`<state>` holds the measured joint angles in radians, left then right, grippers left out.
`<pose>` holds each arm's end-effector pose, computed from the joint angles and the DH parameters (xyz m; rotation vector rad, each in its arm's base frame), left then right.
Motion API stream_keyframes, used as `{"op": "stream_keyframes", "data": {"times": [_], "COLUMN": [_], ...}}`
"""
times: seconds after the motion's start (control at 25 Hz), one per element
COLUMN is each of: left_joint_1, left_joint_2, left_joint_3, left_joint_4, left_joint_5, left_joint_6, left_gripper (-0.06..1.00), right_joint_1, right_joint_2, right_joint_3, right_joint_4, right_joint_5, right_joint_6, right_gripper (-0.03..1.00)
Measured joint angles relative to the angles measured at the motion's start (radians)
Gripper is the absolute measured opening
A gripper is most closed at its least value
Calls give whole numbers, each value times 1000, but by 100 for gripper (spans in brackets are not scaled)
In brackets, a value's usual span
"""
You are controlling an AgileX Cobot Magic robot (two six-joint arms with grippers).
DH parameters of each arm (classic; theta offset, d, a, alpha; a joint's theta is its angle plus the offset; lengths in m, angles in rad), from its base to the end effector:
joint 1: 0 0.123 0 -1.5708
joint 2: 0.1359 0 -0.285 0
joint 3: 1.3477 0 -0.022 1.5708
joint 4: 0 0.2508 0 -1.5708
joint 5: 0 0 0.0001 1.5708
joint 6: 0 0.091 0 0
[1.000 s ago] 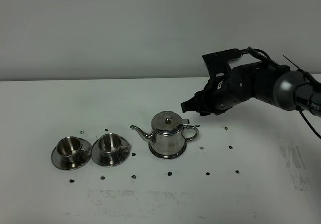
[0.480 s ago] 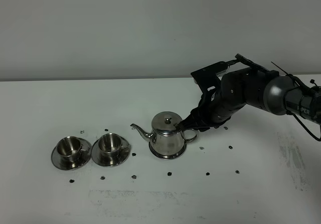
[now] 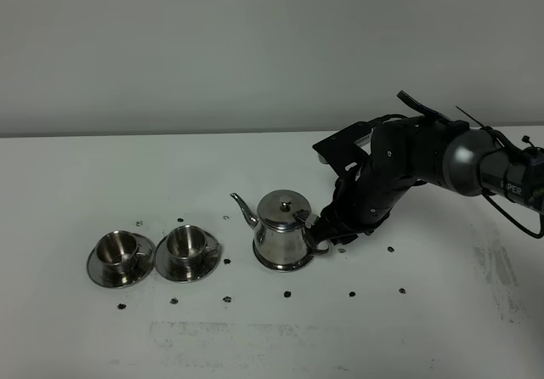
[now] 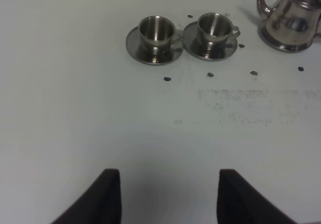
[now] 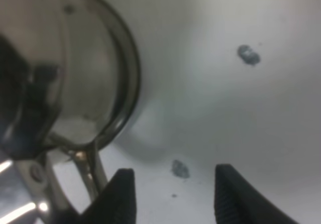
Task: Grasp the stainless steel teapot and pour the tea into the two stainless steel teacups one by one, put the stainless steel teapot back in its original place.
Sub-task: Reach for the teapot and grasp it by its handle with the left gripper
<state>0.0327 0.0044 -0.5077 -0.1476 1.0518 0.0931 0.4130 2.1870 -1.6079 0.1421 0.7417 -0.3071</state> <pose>-0.0048 -0.0118 0.2809 0.0674 2.0236 -0.0968 0.4146 0.1912 0.1467 -0.8713 2.6669 0.1848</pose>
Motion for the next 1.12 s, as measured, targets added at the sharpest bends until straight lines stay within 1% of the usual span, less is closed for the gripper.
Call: {"op": "stream_keyframes", "data": {"times": [0.36,0.52,0.6,0.64,0.72,0.8,0.88,0.96,1.12], "left_joint_1": [0,0,0,0,0,0,0,0,0], "left_joint_2": [0,0,0,0,0,0,0,0,0], "left_joint_3": [0,0,0,0,0,0,0,0,0], "left_joint_4": [0,0,0,0,0,0,0,0,0], "left_joint_5": [0,0,0,0,0,0,0,0,0], "left_joint_6": [0,0,0,0,0,0,0,0,0], "left_gripper": [50,50,50,50,50,50,50,50,50], "right_joint_1": [10,10,10,10,10,10,10,21,80], "right_joint_2": [0,0,0,-1,-9,-33,-74,-129,-204], "right_joint_3": [0,0,0,0,0,0,0,0,-34], "right_joint_4": [137,167,141,111,22,-87,-152,-179,-179], "right_joint_5": [71,103,118,130,160,193,218,246,294], "right_joint_6": [-108,-112,-89,-61,3,82,138,174,207], "right_gripper": [39,39,39,39,39,39,39,39,39]}}
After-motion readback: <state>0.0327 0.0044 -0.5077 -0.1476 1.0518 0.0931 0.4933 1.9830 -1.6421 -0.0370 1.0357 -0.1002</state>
